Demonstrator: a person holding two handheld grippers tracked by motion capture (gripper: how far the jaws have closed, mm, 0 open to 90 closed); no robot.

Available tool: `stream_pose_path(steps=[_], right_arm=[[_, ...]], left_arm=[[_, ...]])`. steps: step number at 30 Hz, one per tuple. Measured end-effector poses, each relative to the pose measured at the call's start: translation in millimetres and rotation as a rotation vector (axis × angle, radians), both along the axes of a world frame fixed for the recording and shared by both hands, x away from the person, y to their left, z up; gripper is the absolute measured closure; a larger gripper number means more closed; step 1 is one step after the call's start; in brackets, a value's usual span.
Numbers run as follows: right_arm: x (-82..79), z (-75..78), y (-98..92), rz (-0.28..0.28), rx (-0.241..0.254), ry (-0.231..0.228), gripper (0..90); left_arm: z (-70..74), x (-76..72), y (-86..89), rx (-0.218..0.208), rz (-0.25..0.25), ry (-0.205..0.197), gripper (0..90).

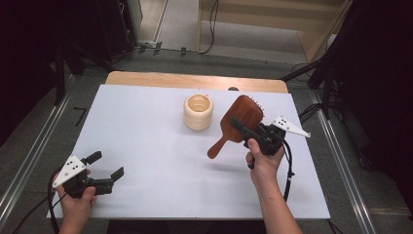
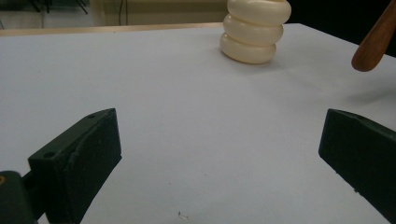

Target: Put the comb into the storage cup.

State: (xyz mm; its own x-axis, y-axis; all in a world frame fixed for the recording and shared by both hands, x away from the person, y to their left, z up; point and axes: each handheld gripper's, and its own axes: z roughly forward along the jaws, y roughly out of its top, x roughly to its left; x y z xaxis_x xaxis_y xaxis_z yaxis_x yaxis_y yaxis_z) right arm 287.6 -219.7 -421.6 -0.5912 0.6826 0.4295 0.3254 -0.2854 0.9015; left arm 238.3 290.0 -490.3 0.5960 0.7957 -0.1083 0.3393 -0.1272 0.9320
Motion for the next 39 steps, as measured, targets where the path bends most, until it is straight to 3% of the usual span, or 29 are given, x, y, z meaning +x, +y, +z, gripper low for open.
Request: stream_pose_path(steps=[5,15,20,27,39], right_arm=[[7.6,3.4,2.2,0.001,0.016,-0.014,53.2],[21.9,13.7,5.4,0.003,0.017,-0.031,53.2],[26.0,16.1,5.1,-0.001,0.022,-0.036,53.2],[32.6,21.4,5.1,0.010,0.051,-0.059,53.2],[47.2,30.7,9.8,0.010,0.052,-0.072,53.2]], left_arm=[[-1.1,-1.6,-2.2,0.012,0.010,-0.011,0.0],[-1.7,-1.7,1.6,-0.018,0.018,-0.017,0.0],[-1.7,-1.3,5.0,-0.052,0.024,-0.013,0.0],[-1.7,-1.5,5.0,-0.046,0.020,-0.012,0.0],[-2.0,-1.6,4.3,-0.044,0.015,-0.014,0.0]])
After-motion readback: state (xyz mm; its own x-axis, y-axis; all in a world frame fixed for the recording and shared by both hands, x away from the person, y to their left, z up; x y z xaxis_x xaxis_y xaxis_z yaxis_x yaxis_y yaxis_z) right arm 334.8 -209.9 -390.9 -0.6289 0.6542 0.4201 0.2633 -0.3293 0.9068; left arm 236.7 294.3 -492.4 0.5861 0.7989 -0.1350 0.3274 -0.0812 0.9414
